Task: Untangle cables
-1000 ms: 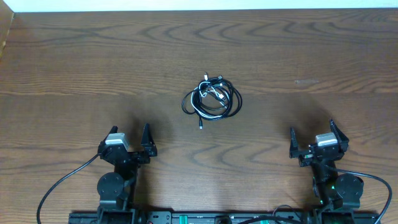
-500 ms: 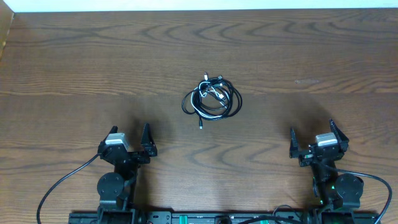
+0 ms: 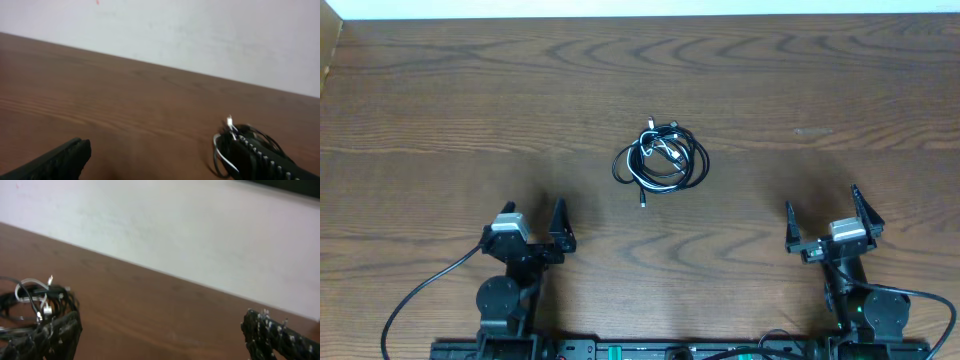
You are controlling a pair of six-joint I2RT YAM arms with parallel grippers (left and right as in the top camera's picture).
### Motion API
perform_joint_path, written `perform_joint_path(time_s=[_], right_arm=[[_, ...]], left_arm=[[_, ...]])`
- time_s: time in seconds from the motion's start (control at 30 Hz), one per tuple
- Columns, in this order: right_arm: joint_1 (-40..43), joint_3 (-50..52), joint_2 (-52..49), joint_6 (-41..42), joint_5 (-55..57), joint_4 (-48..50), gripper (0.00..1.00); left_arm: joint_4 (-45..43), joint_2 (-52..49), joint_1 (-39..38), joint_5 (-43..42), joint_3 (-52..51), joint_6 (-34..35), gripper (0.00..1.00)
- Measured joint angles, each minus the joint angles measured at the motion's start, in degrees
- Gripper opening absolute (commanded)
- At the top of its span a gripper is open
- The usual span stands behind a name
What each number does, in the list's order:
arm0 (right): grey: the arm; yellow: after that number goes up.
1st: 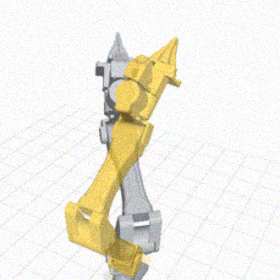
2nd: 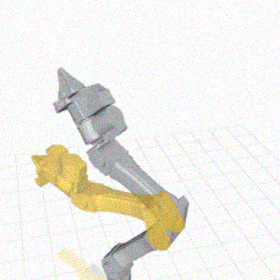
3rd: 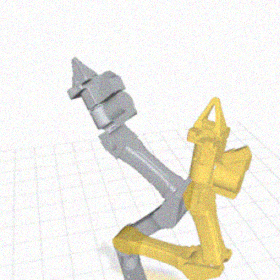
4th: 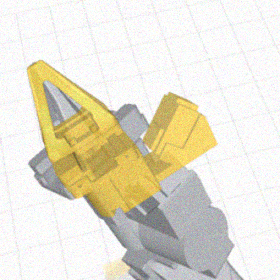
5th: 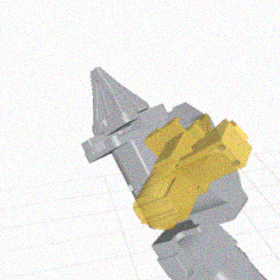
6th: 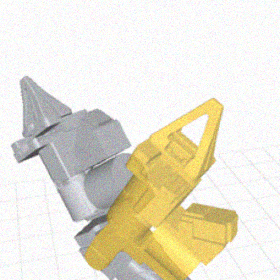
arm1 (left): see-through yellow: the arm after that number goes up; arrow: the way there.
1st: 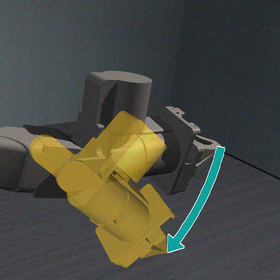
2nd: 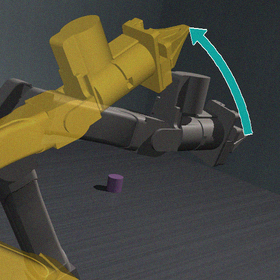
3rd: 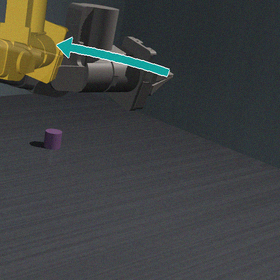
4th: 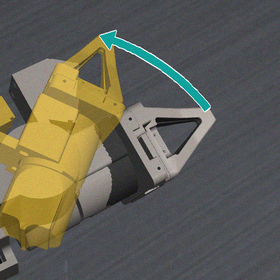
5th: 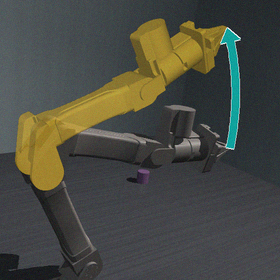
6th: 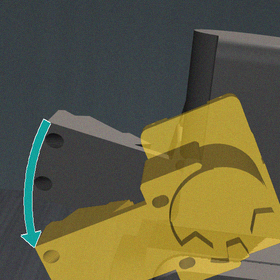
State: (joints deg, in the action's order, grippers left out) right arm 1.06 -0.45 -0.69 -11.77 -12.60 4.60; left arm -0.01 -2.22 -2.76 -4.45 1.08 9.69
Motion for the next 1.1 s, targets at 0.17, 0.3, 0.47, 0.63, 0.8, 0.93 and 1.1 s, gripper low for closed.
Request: perform_joint_path(time_s=[0.17, 0.3, 0.47, 0.63, 0.8, 0.93, 1.1], right_arm=[[0.0, -0.46, -0.24, 0.02, -2.03, 0.63, 0.99], [0.0, -4.04, -3.3, 0.02, -2.78, 0.59, 0.99], [0.0, -12.0, -11.02, 0.02, -4.11, -0.57, 0.99], [0.0, -20.92, -23.69, 0.02, -7.87, -2.29, 0.99], [0.0, -29.83, -37.57, 0.02, -12.35, -4.74, 0.99], [0.0, -39.04, -49.37, 0.04, -16.37, -8.96, 0.99], [0.0, -50.77, -62.34, -0.2, -20.9, -17.59, 0.99]], left_arm=[[2.21, -7.96, 0.0, -3.39, 6.21, 0.79, 0.95], [4.92, -16.79, 0.0, -5.14, 16.02, 0.81, 0.95], [10.58, -27.74, 0.0, -6.12, 28.89, 0.81, 0.95], [18.36, -38.12, 0.0, -7.39, 40.35, 0.33, 0.95], [26.64, -48.83, 0.0, -9.46, 50.8, 0.11, 0.95], [32.2, -57.35, -0.46, -11.78, 58.97, -0.17, 0.95], [37.75, -66.66, -2.84, -12.66, 68.11, -0.57, 0.95]])
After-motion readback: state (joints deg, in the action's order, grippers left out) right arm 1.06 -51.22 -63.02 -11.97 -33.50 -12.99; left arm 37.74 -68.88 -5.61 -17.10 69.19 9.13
